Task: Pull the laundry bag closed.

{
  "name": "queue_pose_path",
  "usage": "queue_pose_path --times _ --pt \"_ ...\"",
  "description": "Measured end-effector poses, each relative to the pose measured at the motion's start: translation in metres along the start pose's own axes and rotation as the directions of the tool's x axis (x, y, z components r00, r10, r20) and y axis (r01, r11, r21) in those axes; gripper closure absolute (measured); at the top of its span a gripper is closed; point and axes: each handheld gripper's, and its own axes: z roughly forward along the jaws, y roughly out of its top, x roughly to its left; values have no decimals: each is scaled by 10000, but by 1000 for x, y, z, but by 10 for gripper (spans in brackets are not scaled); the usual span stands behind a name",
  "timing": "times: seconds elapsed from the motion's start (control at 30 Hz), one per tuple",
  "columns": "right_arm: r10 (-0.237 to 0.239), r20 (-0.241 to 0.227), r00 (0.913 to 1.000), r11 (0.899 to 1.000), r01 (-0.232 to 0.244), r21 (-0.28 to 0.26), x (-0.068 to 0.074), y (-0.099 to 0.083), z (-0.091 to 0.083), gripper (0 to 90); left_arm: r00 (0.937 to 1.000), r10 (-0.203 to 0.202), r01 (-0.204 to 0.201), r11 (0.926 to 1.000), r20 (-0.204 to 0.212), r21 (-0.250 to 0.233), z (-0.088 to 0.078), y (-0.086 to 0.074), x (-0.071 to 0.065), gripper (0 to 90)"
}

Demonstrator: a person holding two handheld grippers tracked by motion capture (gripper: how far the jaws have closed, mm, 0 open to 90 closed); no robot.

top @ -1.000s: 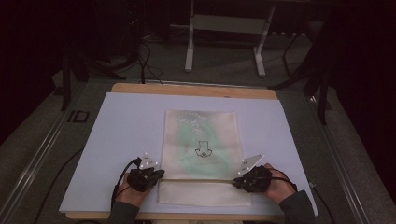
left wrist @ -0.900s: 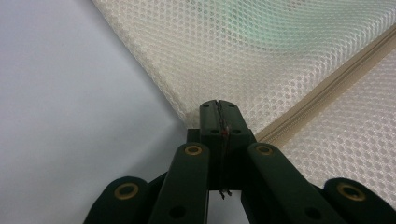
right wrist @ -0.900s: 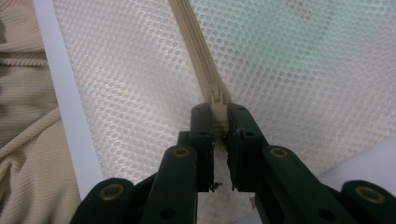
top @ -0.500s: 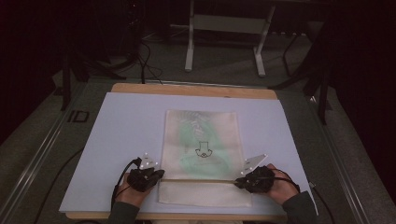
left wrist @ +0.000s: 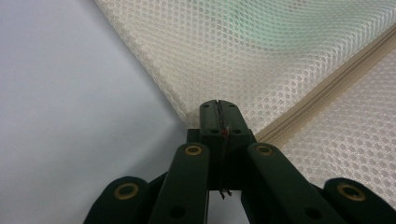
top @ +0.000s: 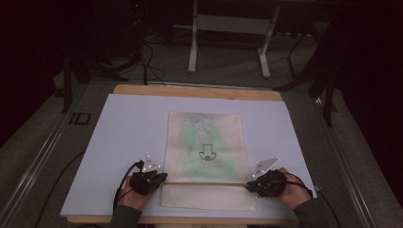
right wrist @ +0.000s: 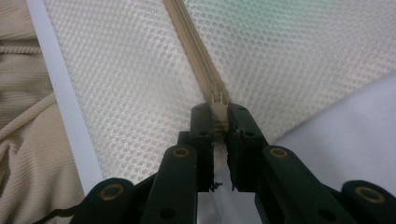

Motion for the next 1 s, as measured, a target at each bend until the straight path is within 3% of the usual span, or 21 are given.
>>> queue_pose_path --times 0.4,0.6,0.77,1.0 --pt "260 -36 9997 9997 -261 -43 -3 -6 -2 819 10000 -10 10 10000 -42 -18 0 0 -1 892" --pt "231 35 9997 9997 -231 -79 -3 -5 -1 775 9993 -157 161 9998 325 -129 -1 -2 3 856" --pt "385 71 9992 9988 -382 -313 -5 -7 -3 717 9987 -161 171 9996 492 -202 -2 -2 4 816" --pt "962 288 9949 9884 -921 -1205 -9 -8 -10 608 9989 -19 31 9997 467 -245 -4 -2 3 798"
